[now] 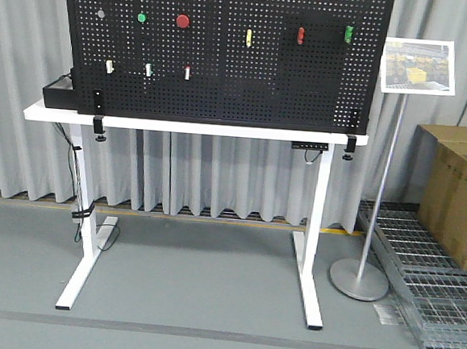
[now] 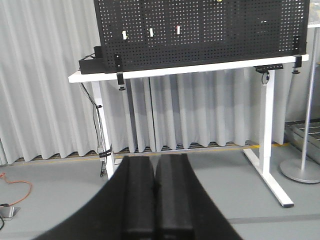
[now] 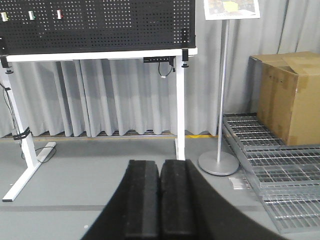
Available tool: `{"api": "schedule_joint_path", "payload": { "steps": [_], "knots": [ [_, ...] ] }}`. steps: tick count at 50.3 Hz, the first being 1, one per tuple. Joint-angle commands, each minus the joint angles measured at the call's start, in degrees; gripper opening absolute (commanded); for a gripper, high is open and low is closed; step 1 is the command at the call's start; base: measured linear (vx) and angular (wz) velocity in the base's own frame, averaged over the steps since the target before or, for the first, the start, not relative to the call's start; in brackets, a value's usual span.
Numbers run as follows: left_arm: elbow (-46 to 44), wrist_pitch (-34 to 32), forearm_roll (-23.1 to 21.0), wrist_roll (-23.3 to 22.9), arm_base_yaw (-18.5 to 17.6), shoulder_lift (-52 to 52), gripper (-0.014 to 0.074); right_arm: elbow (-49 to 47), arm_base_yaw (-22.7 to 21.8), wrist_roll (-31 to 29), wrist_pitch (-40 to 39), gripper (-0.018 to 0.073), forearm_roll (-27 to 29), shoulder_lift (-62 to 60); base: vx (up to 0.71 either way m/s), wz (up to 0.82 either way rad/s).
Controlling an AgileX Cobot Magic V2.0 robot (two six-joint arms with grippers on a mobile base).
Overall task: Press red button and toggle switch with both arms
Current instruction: 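Drive the base forward toward the black pegboard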
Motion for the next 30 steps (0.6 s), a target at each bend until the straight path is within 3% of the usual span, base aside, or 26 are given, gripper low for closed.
{"api": "schedule_joint_path", "payload": {
  "steps": [1, 30],
  "knots": [
    [1.99, -4.79, -0.34, -0.01, 0.00, -0.83, 0.0002, 0.63, -0.02, -0.12, -4.94, -0.0004, -0.48, -0.87, 0.19, 0.04],
    [1.99, -4.79, -0.34, -0.01, 0.06, -0.84, 0.0002, 0.63, -0.02, -0.12, -4.94, -0.0004, -0.48, -0.87, 0.32, 0.05]
  ]
}}
